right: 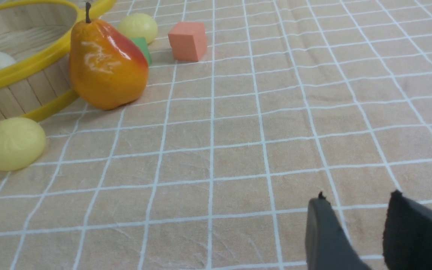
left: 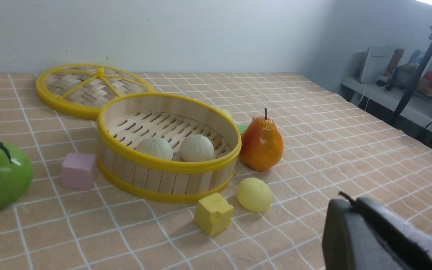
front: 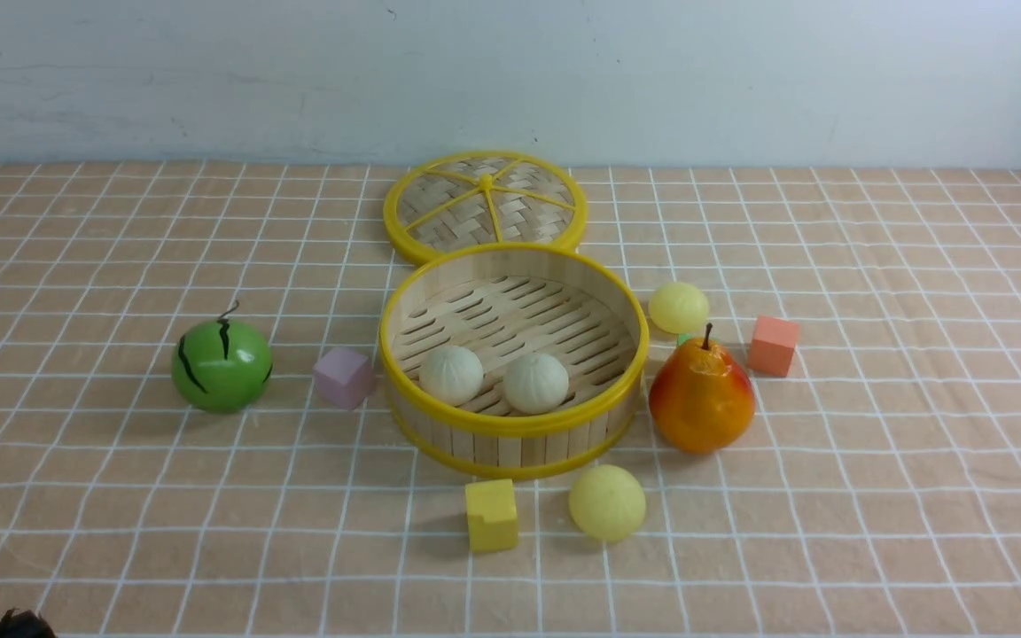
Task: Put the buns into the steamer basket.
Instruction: Use the right arm to grab a steamed stuffed bun
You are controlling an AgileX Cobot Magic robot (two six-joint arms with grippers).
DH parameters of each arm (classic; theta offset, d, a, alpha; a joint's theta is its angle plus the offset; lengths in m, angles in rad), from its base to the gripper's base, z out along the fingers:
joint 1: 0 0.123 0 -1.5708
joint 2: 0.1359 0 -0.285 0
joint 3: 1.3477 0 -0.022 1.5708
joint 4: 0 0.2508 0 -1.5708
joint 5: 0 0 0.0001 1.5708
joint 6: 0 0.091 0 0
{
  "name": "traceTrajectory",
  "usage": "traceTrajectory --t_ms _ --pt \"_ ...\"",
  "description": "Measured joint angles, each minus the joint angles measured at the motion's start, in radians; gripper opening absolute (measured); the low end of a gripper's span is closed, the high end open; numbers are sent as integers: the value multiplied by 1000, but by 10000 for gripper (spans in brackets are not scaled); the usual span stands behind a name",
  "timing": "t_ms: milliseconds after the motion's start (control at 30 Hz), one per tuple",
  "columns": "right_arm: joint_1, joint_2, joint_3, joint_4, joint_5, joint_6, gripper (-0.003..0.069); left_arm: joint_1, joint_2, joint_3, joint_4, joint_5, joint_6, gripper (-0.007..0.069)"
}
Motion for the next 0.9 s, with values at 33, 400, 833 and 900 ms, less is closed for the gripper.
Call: traceTrajectory --t_ms 33,400,833,900 --pt "0 0 0 0 0 0 239 0 0 0 0 0 0 -13" --pt "0 0 10 308 -161 202 239 0 0 0 0 4 0 -13" --pt "0 340 -410 464 225 -34 52 0 0 0 0 4 0 -3" --pt "0 497 -540 455 396 -153 8 0 0 0 0 4 0 -1"
